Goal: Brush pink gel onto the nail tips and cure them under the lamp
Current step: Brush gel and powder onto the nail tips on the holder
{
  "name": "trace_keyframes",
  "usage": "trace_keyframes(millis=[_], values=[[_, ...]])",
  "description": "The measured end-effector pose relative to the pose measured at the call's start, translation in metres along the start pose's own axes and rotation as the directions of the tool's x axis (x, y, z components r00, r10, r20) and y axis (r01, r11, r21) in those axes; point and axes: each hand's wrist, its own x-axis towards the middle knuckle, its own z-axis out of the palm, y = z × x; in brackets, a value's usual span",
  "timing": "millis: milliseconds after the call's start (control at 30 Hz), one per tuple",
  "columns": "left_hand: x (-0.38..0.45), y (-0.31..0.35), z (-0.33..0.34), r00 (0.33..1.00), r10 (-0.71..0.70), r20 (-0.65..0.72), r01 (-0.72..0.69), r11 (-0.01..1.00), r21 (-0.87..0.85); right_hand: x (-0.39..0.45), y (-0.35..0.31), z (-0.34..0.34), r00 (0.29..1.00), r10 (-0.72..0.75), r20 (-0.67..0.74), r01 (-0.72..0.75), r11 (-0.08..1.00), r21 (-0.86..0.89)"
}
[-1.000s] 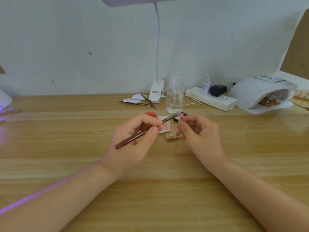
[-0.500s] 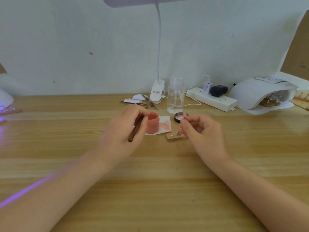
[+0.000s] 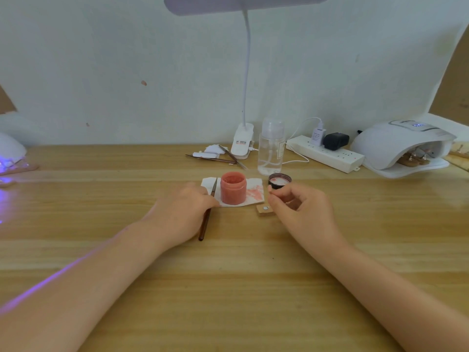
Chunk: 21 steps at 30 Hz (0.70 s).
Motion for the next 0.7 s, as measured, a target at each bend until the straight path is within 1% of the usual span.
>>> trace_keyframes(millis=[100,200,267,300,367,433,500,567,700], values=[[0.002,0.001,0.001,0.999,0.028,0.033,-0.028,1.000,0.000,0.001,0.001,-0.001,1.000,-0.010,0.016,0.011,0.994,-0.111],[0.002,0.001,0.000,0.999,0.034,0.039,-0.034,0.999,0.004,0.001,-0.001,0.001,0.999,0.026,0.036,-0.019,0.983,-0.185],[0.001,0.001,-0.002,0.998,0.059,0.021,-0.061,0.996,0.068,0.001,-0.001,0.002,0.999,0.031,0.040,-0.019,0.964,-0.264],[0.001,0.002,-0.002,0.998,0.063,0.000,-0.063,0.994,0.089,0.001,-0.001,0.003,0.999,0.024,0.042,-0.010,0.952,-0.305],[-0.001,0.006,-0.005,0.998,0.035,-0.054,-0.032,0.998,0.059,0.001,-0.001,0.003,0.998,0.015,0.058,0.009,0.925,-0.379],[-0.003,0.009,-0.010,0.986,-0.001,-0.165,-0.004,0.999,-0.034,0.003,0.000,0.004,0.996,0.013,0.088,0.028,0.895,-0.445],[-0.005,0.012,-0.015,0.966,-0.008,-0.258,-0.021,0.994,-0.107,0.004,0.002,0.005,0.994,0.004,0.109,0.050,0.870,-0.491],[-0.006,0.015,-0.019,0.954,0.025,-0.297,-0.060,0.992,-0.110,0.006,0.003,0.005,0.993,0.008,0.117,0.054,0.854,-0.517],[-0.007,0.021,-0.023,0.947,0.060,-0.315,-0.097,0.990,-0.105,0.006,0.004,0.005,0.988,0.016,0.152,0.078,0.803,-0.591]])
